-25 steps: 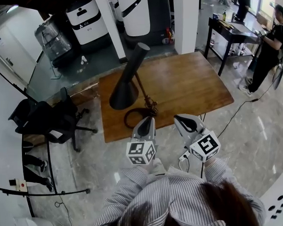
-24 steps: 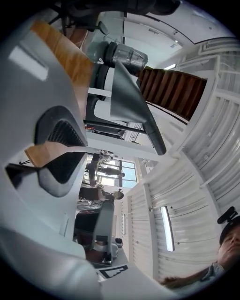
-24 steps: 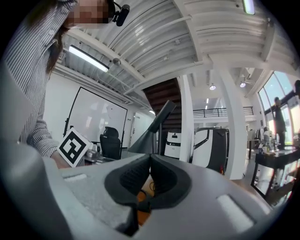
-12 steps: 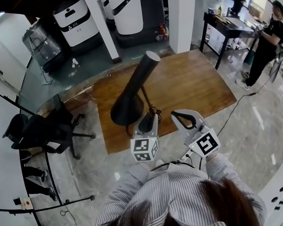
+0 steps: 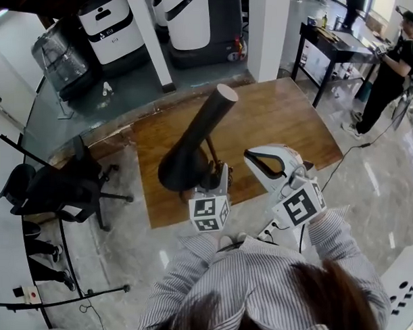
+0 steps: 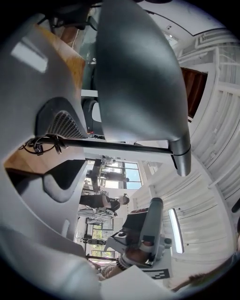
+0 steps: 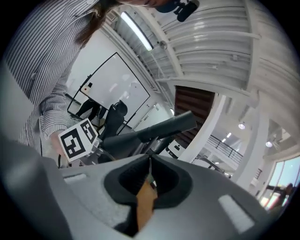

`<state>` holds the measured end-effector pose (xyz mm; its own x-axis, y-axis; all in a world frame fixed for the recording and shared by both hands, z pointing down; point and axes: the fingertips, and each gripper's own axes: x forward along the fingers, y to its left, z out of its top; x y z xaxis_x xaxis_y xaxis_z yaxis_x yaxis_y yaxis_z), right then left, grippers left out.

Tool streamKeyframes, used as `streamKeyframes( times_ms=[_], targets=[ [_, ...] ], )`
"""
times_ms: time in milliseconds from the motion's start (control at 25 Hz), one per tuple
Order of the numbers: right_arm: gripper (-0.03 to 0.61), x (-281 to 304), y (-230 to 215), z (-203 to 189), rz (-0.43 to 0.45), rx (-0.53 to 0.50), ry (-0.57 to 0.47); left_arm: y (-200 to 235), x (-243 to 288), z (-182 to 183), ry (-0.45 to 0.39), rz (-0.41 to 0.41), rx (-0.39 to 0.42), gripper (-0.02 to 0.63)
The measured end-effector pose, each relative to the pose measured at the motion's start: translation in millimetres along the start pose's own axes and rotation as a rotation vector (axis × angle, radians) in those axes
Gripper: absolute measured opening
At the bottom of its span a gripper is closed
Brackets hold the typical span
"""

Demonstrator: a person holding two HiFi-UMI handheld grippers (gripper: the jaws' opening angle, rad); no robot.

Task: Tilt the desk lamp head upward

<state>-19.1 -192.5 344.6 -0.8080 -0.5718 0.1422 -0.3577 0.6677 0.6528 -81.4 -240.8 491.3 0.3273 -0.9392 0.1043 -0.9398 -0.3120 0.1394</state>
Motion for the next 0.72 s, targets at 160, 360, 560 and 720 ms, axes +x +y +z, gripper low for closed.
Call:
streamKeyframes(
  times_ms=[160, 360, 560, 720],
  targets=[
    [0.021, 7, -19, 11, 0.014, -0.096, 0.01, 0, 7, 2, -0.007, 0.007, -0.01, 0.132],
    [0.042, 11, -36, 33, -0.006, -0.311, 0.009, 1, 12, -3, 0.013, 0.006, 0.002, 0.129],
    [0.09, 10, -64, 60, -0.065, -0.627, 0.062, 2, 14, -2, 0.014, 0.017, -0.009, 0.127],
    [0.171, 18, -76, 71, -0.062, -0.892, 0.131, 2, 14, -2, 0.014, 0.011, -0.017, 0.127]
  ],
)
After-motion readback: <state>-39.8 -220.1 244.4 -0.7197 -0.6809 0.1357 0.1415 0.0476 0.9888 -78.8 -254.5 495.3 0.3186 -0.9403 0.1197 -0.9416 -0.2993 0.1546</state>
